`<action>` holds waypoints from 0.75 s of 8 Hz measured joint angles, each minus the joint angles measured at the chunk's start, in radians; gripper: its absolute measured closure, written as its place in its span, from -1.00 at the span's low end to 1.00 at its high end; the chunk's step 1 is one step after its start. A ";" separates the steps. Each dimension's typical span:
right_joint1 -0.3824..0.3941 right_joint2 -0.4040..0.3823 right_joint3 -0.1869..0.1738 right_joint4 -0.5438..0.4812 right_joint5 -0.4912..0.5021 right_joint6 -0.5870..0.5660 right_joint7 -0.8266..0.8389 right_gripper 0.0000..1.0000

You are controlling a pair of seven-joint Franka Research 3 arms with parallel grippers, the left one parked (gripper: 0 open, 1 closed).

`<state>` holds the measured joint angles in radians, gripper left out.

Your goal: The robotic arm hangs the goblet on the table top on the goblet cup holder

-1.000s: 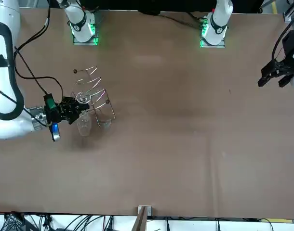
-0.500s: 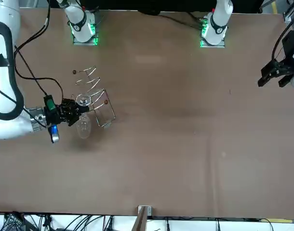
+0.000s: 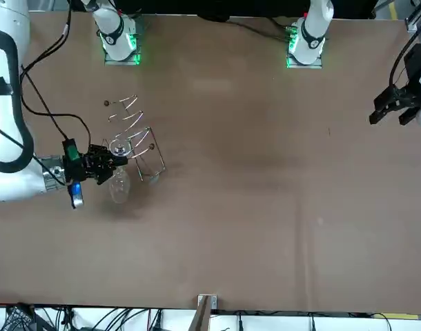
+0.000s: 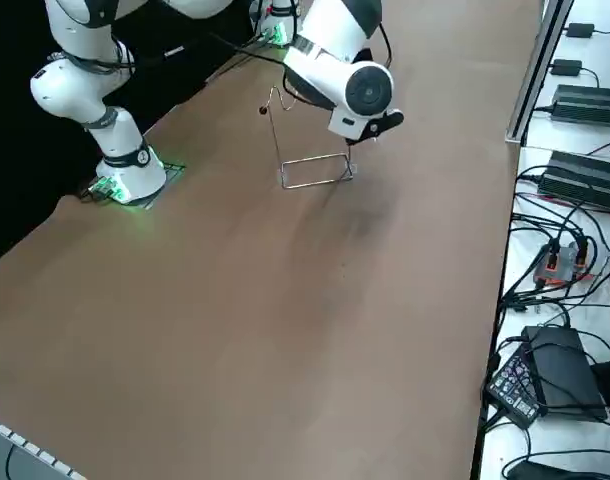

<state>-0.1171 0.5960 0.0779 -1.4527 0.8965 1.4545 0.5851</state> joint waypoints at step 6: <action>0.019 0.009 -0.003 0.005 -0.031 -0.006 0.000 0.78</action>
<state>-0.0979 0.6046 0.0746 -1.4476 0.8653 1.4490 0.5853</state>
